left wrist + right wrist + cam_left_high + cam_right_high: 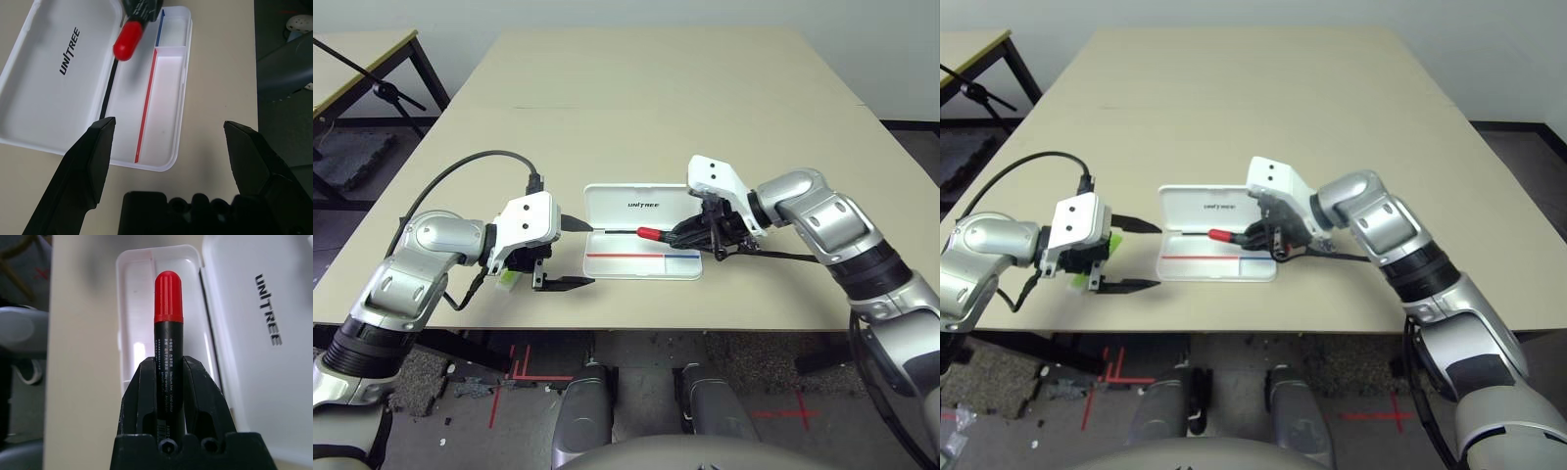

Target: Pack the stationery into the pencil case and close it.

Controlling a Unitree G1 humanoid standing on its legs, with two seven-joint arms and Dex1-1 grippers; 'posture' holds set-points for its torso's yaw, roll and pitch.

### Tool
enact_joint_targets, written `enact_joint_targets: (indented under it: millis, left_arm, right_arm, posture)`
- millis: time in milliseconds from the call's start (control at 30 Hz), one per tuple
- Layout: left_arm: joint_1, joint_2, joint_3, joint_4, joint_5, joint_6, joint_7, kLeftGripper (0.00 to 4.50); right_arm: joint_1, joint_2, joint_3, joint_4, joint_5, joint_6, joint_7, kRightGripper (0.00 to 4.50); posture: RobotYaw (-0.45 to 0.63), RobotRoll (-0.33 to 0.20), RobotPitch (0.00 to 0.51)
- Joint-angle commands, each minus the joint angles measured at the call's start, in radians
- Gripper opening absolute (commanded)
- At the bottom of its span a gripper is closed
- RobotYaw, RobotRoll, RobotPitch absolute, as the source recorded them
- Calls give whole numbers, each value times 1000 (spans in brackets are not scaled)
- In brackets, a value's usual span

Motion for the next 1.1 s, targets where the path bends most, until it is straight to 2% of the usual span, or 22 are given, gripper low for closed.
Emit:
enact_joint_targets:
  millis: [33, 467, 633, 833, 1100]
  left_arm:
    - [9, 8, -5, -26, 10, 6, 8, 4500]
    - [19, 11, 1, -30, 9, 11, 20, 4500]
    - [23, 11, 4, -35, -1, 21, 22, 4500]
    - [31, 12, 12, -39, -13, 30, 22, 4500]
    - [33, 14, 10, -23, -6, 20, 20, 4500]
  right_arm:
    - [-24, 36, 16, 20, -23, -29, -26, 494]
    - [-4, 102, 39, 81, -79, -186, -31, 494]
    - [2, 97, 11, 77, -59, -171, -17, 2237]
    - [6, 15, -44, 55, -10, -141, 49, 4462]
    - [14, -69, -102, 38, 35, -115, 85, 4462]
  posture:
    - [49, 0, 56]
    - [65, 0, 56]
    - [64, 0, 60]
    - [60, 0, 65]
    - [49, 0, 66]
